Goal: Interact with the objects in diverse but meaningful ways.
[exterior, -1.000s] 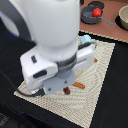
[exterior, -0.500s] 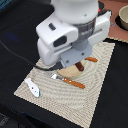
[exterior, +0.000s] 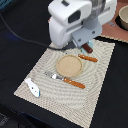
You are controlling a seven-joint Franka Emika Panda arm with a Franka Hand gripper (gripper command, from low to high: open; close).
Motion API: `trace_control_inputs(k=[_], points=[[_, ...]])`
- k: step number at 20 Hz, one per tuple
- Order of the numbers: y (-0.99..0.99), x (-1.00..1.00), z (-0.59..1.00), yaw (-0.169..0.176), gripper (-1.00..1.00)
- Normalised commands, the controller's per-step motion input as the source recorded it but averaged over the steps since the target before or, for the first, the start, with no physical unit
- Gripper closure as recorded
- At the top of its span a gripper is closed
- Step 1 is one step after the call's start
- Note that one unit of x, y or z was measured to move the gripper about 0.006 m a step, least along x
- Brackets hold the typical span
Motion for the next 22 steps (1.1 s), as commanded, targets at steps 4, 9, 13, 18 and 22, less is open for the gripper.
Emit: trace_control_inputs(k=[4,9,13,18,22], points=[[0.97,-0.28,0.29,0.0,1.0],[1.0,-0.23,0.15,0.0,1.0],[1.0,-0.2,0.01,0.0,1.0],[1.0,-0.29,-0.07,0.0,1.0],[1.0,-0.39,-0.17,0.0,1.0]])
